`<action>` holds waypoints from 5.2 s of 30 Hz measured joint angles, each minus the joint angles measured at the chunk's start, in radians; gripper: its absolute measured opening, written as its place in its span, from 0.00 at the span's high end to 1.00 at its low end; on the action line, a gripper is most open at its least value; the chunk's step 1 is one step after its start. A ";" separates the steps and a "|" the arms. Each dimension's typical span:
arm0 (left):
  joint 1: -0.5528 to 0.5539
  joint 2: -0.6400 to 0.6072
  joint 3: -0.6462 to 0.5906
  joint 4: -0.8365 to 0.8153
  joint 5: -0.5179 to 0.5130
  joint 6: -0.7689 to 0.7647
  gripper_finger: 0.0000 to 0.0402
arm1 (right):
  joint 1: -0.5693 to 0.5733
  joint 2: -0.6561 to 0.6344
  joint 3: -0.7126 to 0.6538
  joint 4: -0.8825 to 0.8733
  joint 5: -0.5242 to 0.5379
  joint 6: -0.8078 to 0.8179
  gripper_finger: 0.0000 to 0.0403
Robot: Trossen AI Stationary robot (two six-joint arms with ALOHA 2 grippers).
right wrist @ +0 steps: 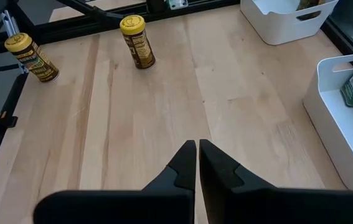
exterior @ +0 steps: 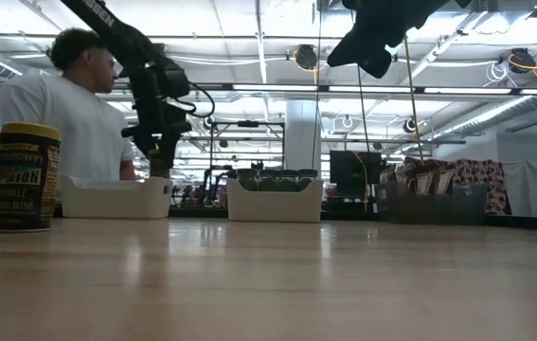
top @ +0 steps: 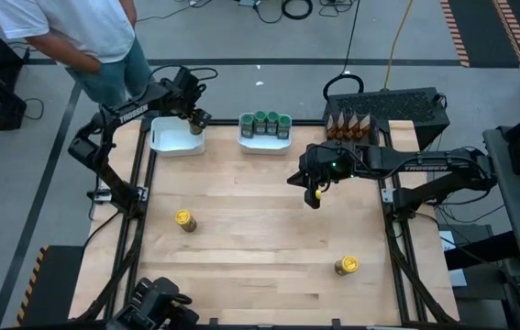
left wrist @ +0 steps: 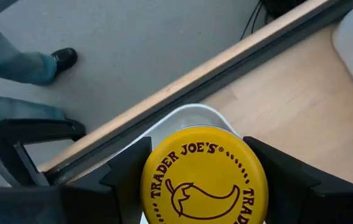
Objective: Sort spices by type
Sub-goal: Put the top right yellow seasoning bottle into the left white bin, then put the top left yellow seasoning bottle into the left white bin
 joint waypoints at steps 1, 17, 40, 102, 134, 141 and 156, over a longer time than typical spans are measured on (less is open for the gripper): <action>0.000 0.000 -0.009 0.006 -0.001 0.000 0.41 | 0.000 0.000 0.000 0.000 0.000 0.000 1.00; 0.000 0.000 -0.091 0.136 -0.023 -0.026 0.41 | 0.000 0.000 -0.001 0.000 -0.003 0.008 1.00; -0.002 0.032 -0.091 0.124 -0.025 -0.018 0.38 | 0.001 0.000 -0.001 0.008 -0.003 0.031 1.00; -0.955 -0.449 -0.002 -0.504 0.054 -0.543 0.14 | -0.016 0.000 0.000 0.063 -0.059 -0.176 1.00; -1.252 -0.427 -0.351 -0.361 0.056 -0.409 0.14 | -0.019 0.000 0.000 0.059 -0.086 -0.195 1.00; -1.252 -0.427 -0.408 -0.340 0.058 -0.408 0.14 | -0.019 0.000 0.000 0.059 -0.086 -0.195 1.00; -1.252 -0.427 -0.451 -0.265 0.054 -0.414 0.14 | -0.020 0.001 0.000 0.060 -0.084 -0.199 1.00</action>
